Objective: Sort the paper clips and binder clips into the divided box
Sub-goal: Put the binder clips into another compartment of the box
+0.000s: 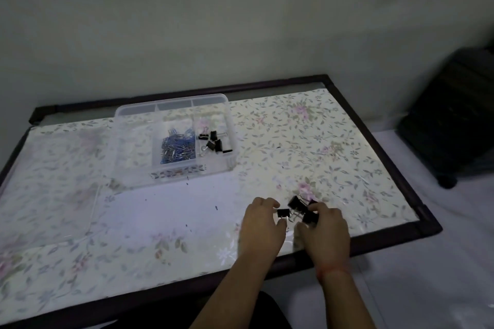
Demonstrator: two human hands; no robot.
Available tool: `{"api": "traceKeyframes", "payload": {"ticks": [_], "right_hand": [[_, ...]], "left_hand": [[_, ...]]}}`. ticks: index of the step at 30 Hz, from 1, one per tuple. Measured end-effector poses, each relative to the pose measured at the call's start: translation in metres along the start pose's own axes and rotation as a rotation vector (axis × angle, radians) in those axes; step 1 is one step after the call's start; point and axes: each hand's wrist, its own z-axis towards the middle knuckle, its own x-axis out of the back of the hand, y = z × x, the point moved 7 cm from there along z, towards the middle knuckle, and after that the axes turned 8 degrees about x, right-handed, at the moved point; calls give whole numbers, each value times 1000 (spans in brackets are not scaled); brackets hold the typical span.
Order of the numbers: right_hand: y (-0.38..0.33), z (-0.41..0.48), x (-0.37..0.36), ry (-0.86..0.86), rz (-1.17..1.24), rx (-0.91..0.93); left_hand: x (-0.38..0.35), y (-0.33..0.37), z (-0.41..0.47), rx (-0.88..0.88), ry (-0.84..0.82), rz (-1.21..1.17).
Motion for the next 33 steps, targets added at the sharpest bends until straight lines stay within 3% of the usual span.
{"api": "traceKeyframes", "payload": {"ticks": [4, 11, 17, 21, 24, 28, 33], "right_hand": [[-6, 2, -9, 67, 77, 48], [-19, 11, -21, 42, 297, 46], [7, 5, -14, 78, 604, -193], [9, 9, -17, -13, 955, -331], [0, 8, -26, -87, 1083, -416], [-4, 14, -24, -38, 931, -344], [-22, 15, -17, 66, 241, 32]], "left_hand": [[-11, 8, 7, -110, 14, 105], [-4, 0, 19, -53, 46, 148], [5, -12, 20, -3, 73, 209], [12, -25, 19, 68, 105, 157], [14, -22, 16, 69, 128, 147], [10, -20, 16, 48, 110, 179], [15, -23, 17, 127, 147, 19]]}}
